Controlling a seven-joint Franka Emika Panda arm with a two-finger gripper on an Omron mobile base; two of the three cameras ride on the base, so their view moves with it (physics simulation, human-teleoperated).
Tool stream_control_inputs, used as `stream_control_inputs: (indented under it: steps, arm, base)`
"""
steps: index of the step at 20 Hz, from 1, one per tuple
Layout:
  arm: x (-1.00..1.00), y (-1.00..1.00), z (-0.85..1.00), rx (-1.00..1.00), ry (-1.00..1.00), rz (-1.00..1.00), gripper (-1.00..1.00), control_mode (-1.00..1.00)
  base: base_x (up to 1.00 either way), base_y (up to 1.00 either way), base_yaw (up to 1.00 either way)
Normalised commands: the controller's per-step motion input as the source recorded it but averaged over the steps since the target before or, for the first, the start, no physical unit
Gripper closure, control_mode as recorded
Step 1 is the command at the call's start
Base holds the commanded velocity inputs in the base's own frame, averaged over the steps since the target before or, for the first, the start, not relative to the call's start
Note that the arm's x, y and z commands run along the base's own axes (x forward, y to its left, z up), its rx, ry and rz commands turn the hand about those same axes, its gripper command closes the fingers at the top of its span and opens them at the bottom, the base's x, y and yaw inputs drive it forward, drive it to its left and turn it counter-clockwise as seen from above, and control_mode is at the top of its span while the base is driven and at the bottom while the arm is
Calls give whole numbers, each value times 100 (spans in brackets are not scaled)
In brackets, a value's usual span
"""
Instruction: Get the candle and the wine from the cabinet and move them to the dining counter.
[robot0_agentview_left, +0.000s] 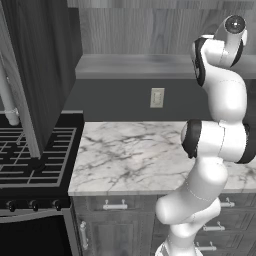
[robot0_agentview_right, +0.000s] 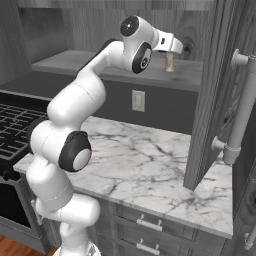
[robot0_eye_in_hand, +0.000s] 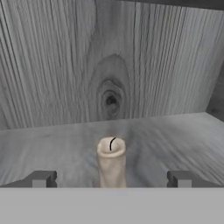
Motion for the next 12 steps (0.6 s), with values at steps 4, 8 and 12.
stream_control_inputs:
  steps: [4,8,12]
  arm:
    - [8,0,-2,0,0,0,-100,-100]
    - [3,-1,-3,0,0,0,-100,-100]
    - [4,-5,-2,0,0,0,-100,-100]
  base:
    - [0,0,0]
    - [0,0,0]
    - [0,0,0]
